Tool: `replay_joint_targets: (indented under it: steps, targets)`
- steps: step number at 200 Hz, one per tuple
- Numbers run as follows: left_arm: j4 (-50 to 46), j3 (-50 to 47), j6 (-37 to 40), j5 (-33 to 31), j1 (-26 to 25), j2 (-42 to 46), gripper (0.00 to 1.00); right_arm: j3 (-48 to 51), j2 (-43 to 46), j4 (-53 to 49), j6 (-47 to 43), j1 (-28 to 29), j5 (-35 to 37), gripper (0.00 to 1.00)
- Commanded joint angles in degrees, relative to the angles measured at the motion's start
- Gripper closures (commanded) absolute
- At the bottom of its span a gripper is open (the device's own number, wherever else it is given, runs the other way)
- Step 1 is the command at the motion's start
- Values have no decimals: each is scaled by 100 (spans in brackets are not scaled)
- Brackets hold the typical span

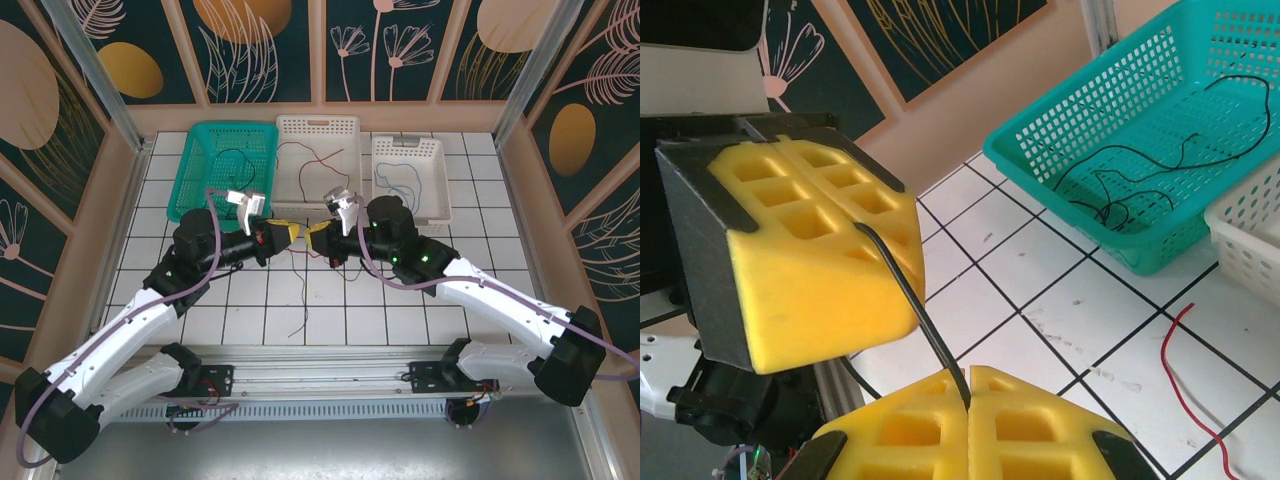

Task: Untangle the cables

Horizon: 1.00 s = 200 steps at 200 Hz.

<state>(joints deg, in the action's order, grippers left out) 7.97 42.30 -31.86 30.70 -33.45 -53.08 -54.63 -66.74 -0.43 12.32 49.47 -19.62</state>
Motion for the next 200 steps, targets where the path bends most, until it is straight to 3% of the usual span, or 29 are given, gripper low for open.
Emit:
replay_joint_targets:
  steps: [1, 41, 62, 127, 170, 200]
  targets:
    - [248, 10, -50, -451, 5, 186, 100, -104, 40, -104, 8, -51, 95, 95]
    - [-90, 211, -3, -1218, 6, 159, 100, 162, 437, -14, 90, -157, 265, 54]
    - [-450, 570, 160, -1802, 5, 103, 100, 325, 789, 39, 153, -234, 491, 42]
    - [-1517, 2592, 835, -2848, 14, -282, 100, 1007, 1965, 366, 429, -613, 1117, 33]
    - [-2004, 3588, 1625, -4084, 40, -648, 100, 1243, 2243, 334, 447, -649, 1197, 27]
    - [-1984, 3960, 1948, -4734, 433, -992, 100, 1315, 2308, 325, 431, -649, 1141, 24]
